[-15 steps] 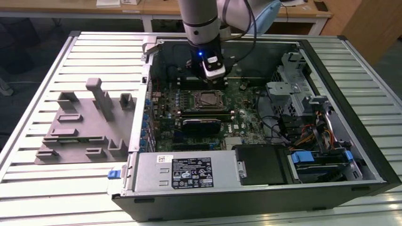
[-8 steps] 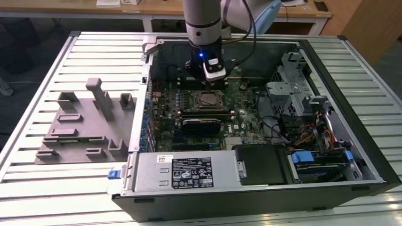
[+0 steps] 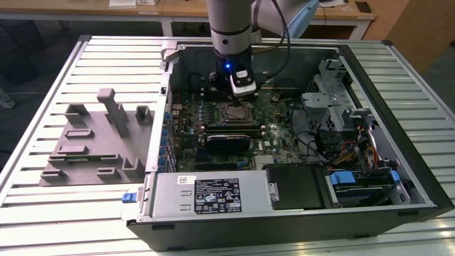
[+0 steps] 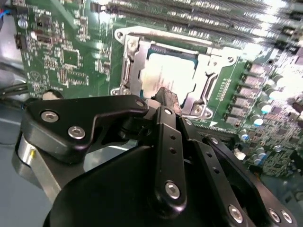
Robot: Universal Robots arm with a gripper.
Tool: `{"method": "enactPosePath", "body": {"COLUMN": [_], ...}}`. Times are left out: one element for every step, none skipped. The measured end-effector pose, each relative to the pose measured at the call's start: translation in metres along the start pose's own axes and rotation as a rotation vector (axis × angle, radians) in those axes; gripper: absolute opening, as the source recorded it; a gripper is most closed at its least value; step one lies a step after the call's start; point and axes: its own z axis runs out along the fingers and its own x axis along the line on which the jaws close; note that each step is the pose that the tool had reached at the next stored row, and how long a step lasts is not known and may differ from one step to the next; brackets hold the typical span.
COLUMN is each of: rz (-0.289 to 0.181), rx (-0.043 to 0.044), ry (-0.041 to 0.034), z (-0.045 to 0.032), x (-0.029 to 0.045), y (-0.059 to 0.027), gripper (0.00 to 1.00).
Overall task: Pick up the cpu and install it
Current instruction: 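Install the first cpu locking lever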
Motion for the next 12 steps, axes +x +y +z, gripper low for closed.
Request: {"method": "enactPosePath", "body": {"rz": [0.001,0.001,0.002,0.002,0.003,0.003,0.004,0.004,0.005,0.005,0.005,0.005], "rx": [0.0009,0.0020,0.0034,0.0057,0.0083,0.0121,0.0164,0.0211,0.0233,0.0234,0.0233,0.0235], "ry": [0.0017,0.0039,0.0070,0.0123,0.0186,0.0276,0.0371,0.0467,0.0518,0.0519,0.0520,0.0521], "z": [0.0000,-0.0001,-0.0001,0.0000,0.0001,0.0004,0.0006,0.0006,0.0006,0.0006,0.0006,0.0006], "x": [-0.0006,-0.0012,-0.0018,-0.0023,-0.0028,-0.0035,-0.0041,-0.0047,-0.0049,-0.0049,-0.0049,-0.0049], "y": [-0.0015,-0.0030,-0.0044,-0.0056,-0.0065,-0.0071,-0.0075,-0.0076,-0.0075,-0.0075,-0.0075,-0.0075], "gripper": [0.11,0.11,0.11,0.11,0.11,0.11,0.11,0.11,0.11,0.11,0.11,0.11]}}
